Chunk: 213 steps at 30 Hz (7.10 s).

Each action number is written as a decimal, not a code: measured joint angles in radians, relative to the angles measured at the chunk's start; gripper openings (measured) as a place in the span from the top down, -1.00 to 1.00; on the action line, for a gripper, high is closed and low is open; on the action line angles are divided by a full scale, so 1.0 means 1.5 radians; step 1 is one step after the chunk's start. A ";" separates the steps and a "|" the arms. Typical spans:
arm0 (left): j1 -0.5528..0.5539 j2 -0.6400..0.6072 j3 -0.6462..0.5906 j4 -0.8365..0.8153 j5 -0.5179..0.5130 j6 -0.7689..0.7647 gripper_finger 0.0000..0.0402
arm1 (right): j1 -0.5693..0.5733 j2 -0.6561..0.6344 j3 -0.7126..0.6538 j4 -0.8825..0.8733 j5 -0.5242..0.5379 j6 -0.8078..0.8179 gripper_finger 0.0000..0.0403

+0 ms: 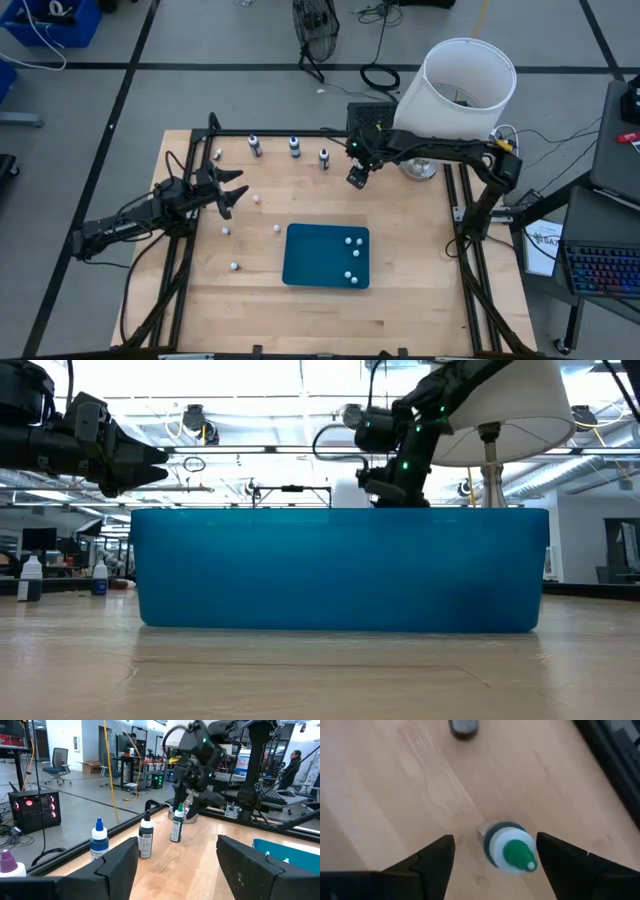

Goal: Pick & Place food coloring
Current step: Put the large green food coloring bottle into the blue bin, then put the large purple food coloring bottle into the blue bin

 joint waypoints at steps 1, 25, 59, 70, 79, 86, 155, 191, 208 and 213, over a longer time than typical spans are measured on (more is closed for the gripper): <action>0.000 0.000 0.000 0.000 0.000 0.000 -0.34 | -0.002 0.007 0.000 0.001 0.000 -0.001 -0.31; 0.000 0.000 0.000 0.000 0.000 0.000 -0.34 | -0.004 0.028 0.000 -0.001 0.005 -0.049 0.37; 0.000 0.000 0.000 0.000 0.000 0.000 -0.34 | 0.433 0.023 0.049 0.029 0.071 0.006 0.37; 0.000 0.000 0.000 0.000 0.000 0.000 -0.34 | 0.399 0.089 0.052 0.027 0.069 -0.015 0.37; 0.000 0.000 0.000 0.000 0.000 0.000 -0.34 | 0.405 0.075 0.049 0.042 0.070 0.000 0.07; 0.000 0.000 0.000 0.001 0.000 -0.001 -0.34 | 0.417 0.050 0.049 0.053 0.071 0.046 -0.38; 0.011 0.322 0.346 -0.497 -0.327 -0.317 -0.34 | 0.327 -1.152 -0.817 0.393 0.053 -0.084 -0.34; 0.376 0.949 0.506 -0.475 -0.205 -0.173 -0.28 | 0.327 -1.146 -0.823 0.474 0.055 -0.083 -0.36; 0.362 1.006 0.681 -0.714 -0.328 -0.280 0.98 | 0.327 -1.146 -0.820 0.478 0.054 -0.083 -0.35; 0.363 1.041 0.729 -0.594 -0.301 -0.225 0.98 | 0.327 -1.146 -0.820 0.478 0.054 -0.083 -0.35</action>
